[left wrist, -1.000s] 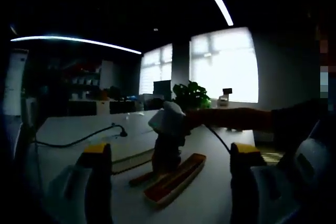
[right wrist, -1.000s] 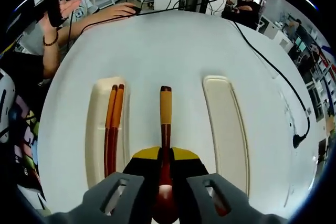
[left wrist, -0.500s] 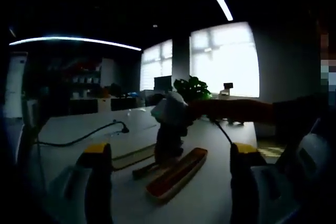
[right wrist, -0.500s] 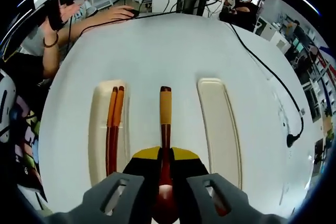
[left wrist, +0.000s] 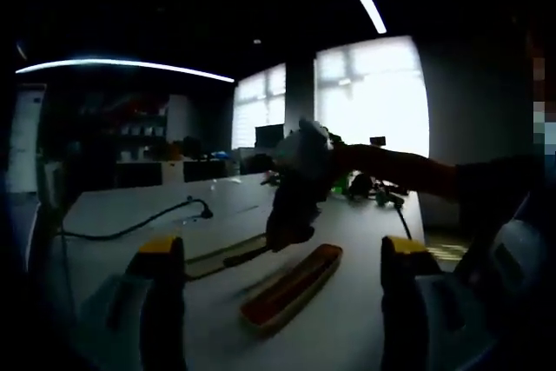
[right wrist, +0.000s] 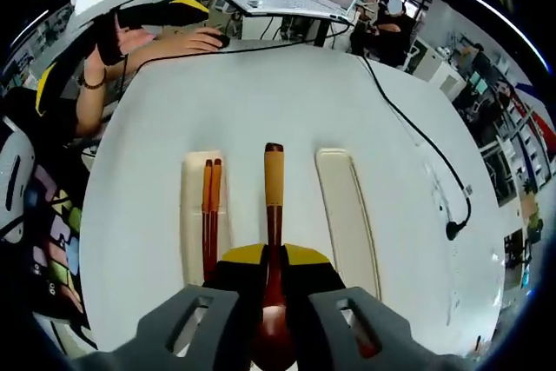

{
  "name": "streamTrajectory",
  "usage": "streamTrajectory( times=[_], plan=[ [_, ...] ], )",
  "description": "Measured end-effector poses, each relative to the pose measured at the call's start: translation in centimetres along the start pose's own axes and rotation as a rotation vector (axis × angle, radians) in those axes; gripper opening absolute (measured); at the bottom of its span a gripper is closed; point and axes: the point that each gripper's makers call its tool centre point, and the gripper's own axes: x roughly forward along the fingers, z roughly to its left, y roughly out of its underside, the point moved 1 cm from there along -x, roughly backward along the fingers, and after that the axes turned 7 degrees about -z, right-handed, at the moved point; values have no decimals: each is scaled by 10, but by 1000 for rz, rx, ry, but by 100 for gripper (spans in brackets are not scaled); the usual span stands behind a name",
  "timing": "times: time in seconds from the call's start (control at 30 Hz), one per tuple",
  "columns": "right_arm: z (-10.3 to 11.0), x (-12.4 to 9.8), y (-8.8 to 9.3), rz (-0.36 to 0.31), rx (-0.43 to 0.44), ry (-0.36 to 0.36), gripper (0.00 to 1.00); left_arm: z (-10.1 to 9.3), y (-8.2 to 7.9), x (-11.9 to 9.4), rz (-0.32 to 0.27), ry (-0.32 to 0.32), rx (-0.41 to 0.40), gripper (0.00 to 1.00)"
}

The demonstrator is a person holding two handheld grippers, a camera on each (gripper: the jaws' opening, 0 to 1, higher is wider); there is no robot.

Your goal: Arrange the utensils inside the cutlery case until each visible utensil rests in its matching compartment.

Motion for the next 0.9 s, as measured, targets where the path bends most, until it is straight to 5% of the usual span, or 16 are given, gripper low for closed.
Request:
streamTrajectory(
  times=[0.4,0.9],
  plan=[
    [43,8,15,-1,-26,-68,4,-2,7,-1,28,-13,17,100],
    [57,24,27,32,-41,-105,5,-4,13,1,41,-17,26,98]
  ],
)
